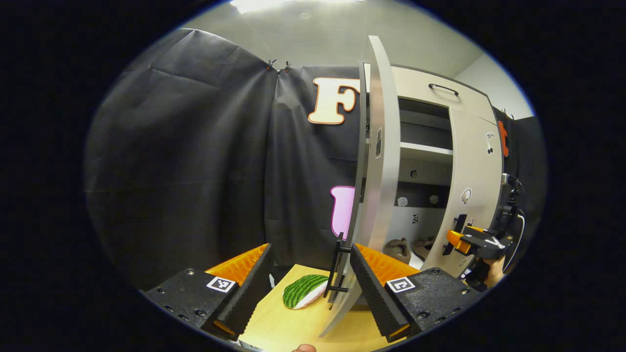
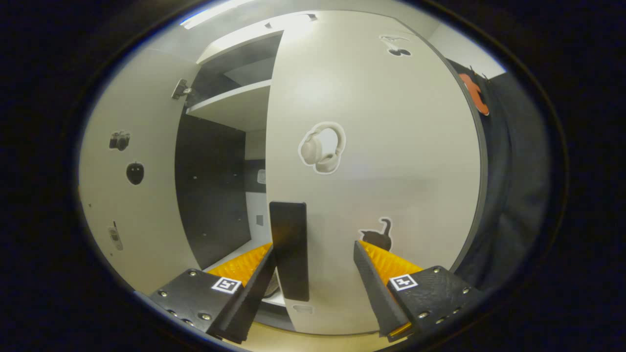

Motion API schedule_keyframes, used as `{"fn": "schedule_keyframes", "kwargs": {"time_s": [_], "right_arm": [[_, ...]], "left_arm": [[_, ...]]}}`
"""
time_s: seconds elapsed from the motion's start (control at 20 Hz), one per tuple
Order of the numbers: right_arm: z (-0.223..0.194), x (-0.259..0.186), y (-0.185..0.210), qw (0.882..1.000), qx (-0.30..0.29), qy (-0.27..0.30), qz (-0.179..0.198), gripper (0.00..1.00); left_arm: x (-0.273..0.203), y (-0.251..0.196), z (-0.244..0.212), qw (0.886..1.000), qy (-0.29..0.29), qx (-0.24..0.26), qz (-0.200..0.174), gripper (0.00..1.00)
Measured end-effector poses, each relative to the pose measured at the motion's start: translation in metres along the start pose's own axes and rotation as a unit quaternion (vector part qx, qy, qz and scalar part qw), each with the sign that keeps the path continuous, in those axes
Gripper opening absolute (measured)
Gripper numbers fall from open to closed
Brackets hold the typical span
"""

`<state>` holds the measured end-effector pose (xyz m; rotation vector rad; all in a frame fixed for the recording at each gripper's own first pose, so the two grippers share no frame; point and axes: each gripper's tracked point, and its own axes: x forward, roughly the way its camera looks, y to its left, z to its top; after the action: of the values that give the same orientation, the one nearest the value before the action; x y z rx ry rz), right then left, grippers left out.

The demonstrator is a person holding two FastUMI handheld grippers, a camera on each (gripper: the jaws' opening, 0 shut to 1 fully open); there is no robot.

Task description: Grab one shoe with the right hand and put it into the shoe cabinet, grab the other shoe with the left hand and put it into the shoe cabinet; then close the right door with the right hand and the left door with the left hand.

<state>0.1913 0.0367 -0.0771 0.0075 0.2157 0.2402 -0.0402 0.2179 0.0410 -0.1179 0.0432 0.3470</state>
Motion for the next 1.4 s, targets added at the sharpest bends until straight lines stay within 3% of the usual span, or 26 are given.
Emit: {"fn": "schedule_keyframes", "kwargs": {"time_s": [0.35, 0.45, 0.6, 0.65, 0.75, 0.8, 0.9, 0.95, 1.0, 1.4], "right_arm": [[0.012, -0.024, 0.003, 1.0, -0.004, -0.028, 0.006, 0.92], [0.019, -0.029, 0.003, 0.999, 0.002, -0.036, 0.006, 0.92], [0.027, -0.036, -0.001, 0.999, 0.008, -0.043, 0.004, 0.94], [0.028, -0.038, -0.002, 0.999, 0.009, -0.043, 0.003, 0.91], [0.029, -0.042, -0.005, 0.999, 0.008, -0.043, 0.001, 0.94], [0.03, -0.044, -0.006, 0.999, 0.007, -0.043, 0.0, 0.91], [0.031, -0.048, -0.007, 0.999, 0.003, -0.046, -0.002, 0.94], [0.032, -0.05, -0.007, 0.999, 0.002, -0.047, -0.002, 0.92], [0.031, -0.052, -0.008, 0.999, 0.0, -0.047, -0.004, 0.94], [0.027, -0.075, -0.038, 0.999, -0.009, -0.04, -0.03, 0.94]], "left_arm": [[0.011, -0.011, -0.005, 0.999, 0.007, 0.016, -0.046, 0.95], [0.011, -0.014, -0.005, 0.998, 0.008, 0.025, -0.053, 0.88], [0.012, -0.028, -0.005, 0.998, 0.009, 0.014, -0.068, 0.88], [0.012, -0.031, -0.006, 0.997, 0.009, 0.011, -0.074, 0.93], [0.012, -0.04, -0.008, 0.996, 0.01, 0.005, -0.087, 0.88], [0.012, -0.045, -0.008, 0.995, 0.011, 0.003, -0.095, 0.93], [0.014, -0.059, -0.01, 0.993, 0.011, -0.004, -0.119, 0.93], [0.012, -0.069, -0.011, 0.991, 0.013, -0.009, -0.13, 0.88], [0.012, -0.078, -0.012, 0.99, 0.014, -0.013, -0.14, 0.93], [0.027, -0.137, -0.019, 0.98, 0.018, -0.014, -0.196, 0.92]]}}
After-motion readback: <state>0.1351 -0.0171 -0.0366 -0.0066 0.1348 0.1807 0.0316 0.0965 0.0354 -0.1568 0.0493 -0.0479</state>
